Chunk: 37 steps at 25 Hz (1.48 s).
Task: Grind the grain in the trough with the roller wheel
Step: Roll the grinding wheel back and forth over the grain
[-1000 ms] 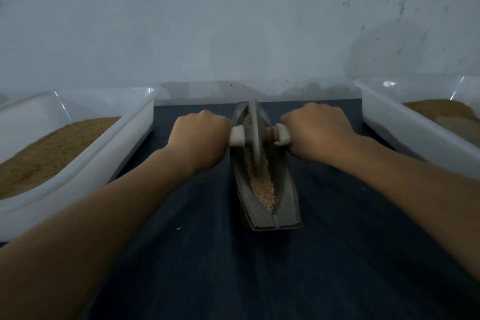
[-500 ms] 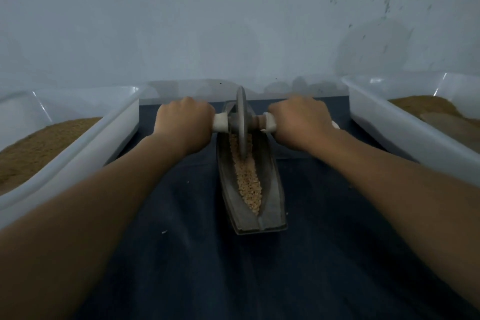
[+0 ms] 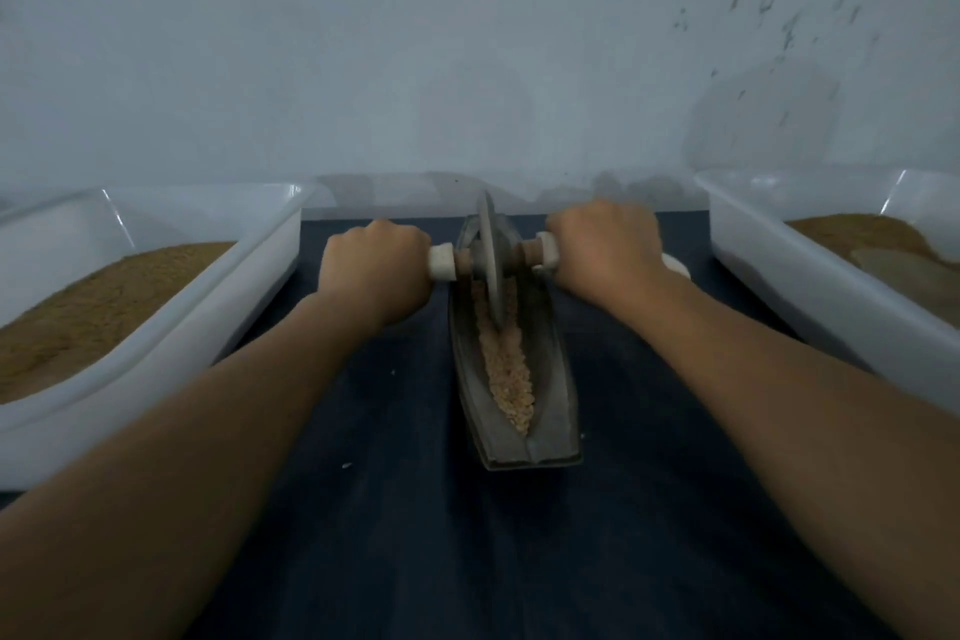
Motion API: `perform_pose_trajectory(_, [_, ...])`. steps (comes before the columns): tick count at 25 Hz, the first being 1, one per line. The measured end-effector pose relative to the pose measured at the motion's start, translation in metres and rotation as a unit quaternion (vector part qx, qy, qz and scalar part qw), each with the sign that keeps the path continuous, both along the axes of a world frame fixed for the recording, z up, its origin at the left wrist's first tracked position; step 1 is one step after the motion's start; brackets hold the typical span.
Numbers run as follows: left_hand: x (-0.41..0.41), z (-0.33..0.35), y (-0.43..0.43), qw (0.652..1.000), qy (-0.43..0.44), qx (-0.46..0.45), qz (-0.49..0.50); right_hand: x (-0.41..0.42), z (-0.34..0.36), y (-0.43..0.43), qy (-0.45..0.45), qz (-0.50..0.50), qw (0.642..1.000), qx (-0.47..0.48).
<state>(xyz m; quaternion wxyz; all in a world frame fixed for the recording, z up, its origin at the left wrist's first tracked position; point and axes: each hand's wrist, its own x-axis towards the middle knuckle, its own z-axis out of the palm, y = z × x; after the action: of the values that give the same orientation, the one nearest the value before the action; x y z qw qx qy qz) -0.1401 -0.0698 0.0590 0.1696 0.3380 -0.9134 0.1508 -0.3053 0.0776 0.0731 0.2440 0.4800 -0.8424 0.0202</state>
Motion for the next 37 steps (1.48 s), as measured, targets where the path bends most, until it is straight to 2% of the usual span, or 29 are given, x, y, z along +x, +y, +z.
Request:
perform_pose_trajectory(3, [0.015, 0.000, 0.007, 1.000, -0.012, -0.010, -0.014, -0.001, -0.003, 0.017, -0.004, 0.015, 1.000, 0.018])
perform_pose_trajectory(5, [0.043, -0.013, 0.021, 0.991, 0.017, -0.111, -0.076, 0.003, -0.024, 0.046, 0.068, 0.056, 0.996, -0.031])
perform_pose_trajectory(7, [0.058, -0.012, 0.025, 0.977, 0.042, -0.172, -0.123, 0.008, -0.031, 0.063, 0.116, 0.078, 0.986, -0.086])
perform_pose_trajectory(9, [0.049, -0.011, 0.023, 0.983, 0.018, -0.160, -0.087, 0.007, -0.034, 0.056, 0.098, 0.046, 0.991, -0.076])
perform_pose_trajectory(12, [0.009, 0.001, 0.010, 0.996, -0.006, -0.087, -0.013, 0.000, -0.015, 0.015, -0.027, 0.006, 0.999, -0.020])
perform_pose_trajectory(15, [-0.002, 0.010, 0.007, 0.999, -0.030, -0.042, 0.000, -0.005, -0.004, 0.003, -0.076, -0.004, 0.997, 0.017])
perform_pose_trajectory(16, [0.008, 0.008, 0.011, 0.998, -0.027, -0.052, -0.012, -0.004, -0.007, 0.012, -0.059, 0.006, 0.998, 0.008])
perform_pose_trajectory(19, [0.049, -0.013, 0.030, 0.987, 0.013, -0.130, -0.092, 0.008, -0.034, 0.057, 0.099, 0.067, 0.990, -0.071])
perform_pose_trajectory(20, [0.056, -0.016, 0.031, 0.983, 0.026, -0.148, -0.108, 0.009, -0.036, 0.065, 0.123, 0.082, 0.985, -0.092])
perform_pose_trajectory(23, [0.039, -0.010, 0.021, 0.982, 0.016, -0.165, -0.087, 0.002, -0.035, 0.051, 0.065, 0.044, 0.996, -0.046])
perform_pose_trajectory(25, [0.012, -0.002, 0.012, 0.992, 0.004, -0.119, -0.037, -0.002, -0.025, 0.022, -0.018, 0.004, 0.999, -0.036])
perform_pose_trajectory(27, [-0.004, 0.000, 0.004, 0.998, 0.010, -0.062, -0.004, -0.005, -0.010, -0.001, -0.043, -0.007, 0.999, -0.016])
perform_pose_trajectory(28, [-0.003, -0.002, 0.003, 0.999, 0.015, -0.047, 0.006, -0.005, -0.004, -0.003, -0.040, -0.006, 0.999, 0.001])
perform_pose_trajectory(30, [0.018, -0.011, 0.010, 0.997, 0.033, -0.074, -0.020, -0.003, -0.004, 0.013, -0.010, 0.027, 1.000, 0.010])
perform_pose_trajectory(34, [0.061, -0.023, 0.025, 0.975, 0.070, -0.163, -0.134, 0.011, -0.031, 0.066, 0.122, 0.100, 0.984, -0.087])
perform_pose_trajectory(37, [0.039, -0.017, 0.022, 0.985, 0.042, -0.149, -0.070, 0.007, -0.026, 0.048, 0.092, 0.049, 0.993, -0.047])
